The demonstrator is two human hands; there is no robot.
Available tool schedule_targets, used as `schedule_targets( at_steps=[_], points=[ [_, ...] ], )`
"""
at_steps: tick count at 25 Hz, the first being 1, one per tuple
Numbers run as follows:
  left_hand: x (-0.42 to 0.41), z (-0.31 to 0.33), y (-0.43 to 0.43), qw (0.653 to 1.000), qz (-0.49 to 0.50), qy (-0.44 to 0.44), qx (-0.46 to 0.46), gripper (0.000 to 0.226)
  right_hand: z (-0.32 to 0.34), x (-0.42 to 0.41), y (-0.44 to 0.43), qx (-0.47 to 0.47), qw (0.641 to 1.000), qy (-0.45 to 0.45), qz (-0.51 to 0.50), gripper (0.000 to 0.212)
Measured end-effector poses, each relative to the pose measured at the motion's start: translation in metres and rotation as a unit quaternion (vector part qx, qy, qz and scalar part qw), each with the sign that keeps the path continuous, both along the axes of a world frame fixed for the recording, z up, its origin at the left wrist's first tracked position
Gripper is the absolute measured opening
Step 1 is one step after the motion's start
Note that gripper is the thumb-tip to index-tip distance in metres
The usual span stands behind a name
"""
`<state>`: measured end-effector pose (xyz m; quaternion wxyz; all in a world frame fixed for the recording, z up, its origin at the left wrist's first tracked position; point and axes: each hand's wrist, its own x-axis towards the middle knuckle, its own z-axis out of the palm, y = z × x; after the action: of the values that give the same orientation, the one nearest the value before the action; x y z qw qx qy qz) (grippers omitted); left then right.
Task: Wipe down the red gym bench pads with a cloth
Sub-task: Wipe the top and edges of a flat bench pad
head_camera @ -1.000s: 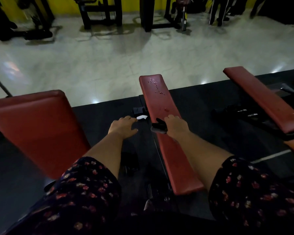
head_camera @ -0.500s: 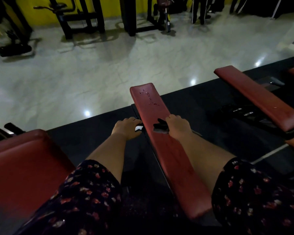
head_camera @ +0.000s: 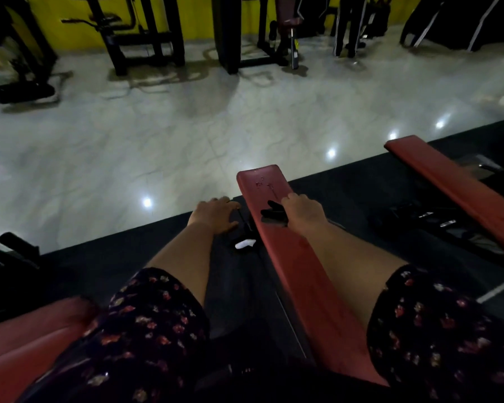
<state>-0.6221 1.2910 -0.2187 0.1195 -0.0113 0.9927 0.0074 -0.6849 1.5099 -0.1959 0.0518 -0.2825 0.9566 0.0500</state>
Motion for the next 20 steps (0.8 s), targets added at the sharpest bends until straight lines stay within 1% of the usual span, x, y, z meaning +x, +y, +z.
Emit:
schedule_targets(
  at_steps=[4, 7, 13, 16, 20],
  points=[
    [-0.025, 0.007, -0.041, 1.0, 0.023, 0.006, 0.01, 0.056, 0.003, -0.033, -0.042, 0.007, 1.0, -0.008, 0.02, 0.034],
    [-0.047, 0.008, -0.071, 0.998, 0.05, 0.009, 0.023, 0.057, 0.002, -0.063, -0.075, -0.01, 0.999, 0.002, 0.031, 0.031],
    [-0.103, -0.009, -0.129, 0.996, 0.087, -0.004, 0.025, 0.056, -0.025, -0.137, -0.146, -0.015, 0.998, -0.031, 0.061, 0.033],
    [-0.151, -0.018, -0.17, 0.994, 0.112, -0.002, 0.017, 0.056, -0.033, -0.194, -0.188, 0.013, 0.996, -0.026, 0.087, 0.033],
    [-0.236, -0.02, -0.215, 0.992, 0.122, 0.007, 0.017, 0.056, -0.031, -0.282, -0.233, 0.01, 0.996, -0.031, 0.085, 0.035]
  ],
)
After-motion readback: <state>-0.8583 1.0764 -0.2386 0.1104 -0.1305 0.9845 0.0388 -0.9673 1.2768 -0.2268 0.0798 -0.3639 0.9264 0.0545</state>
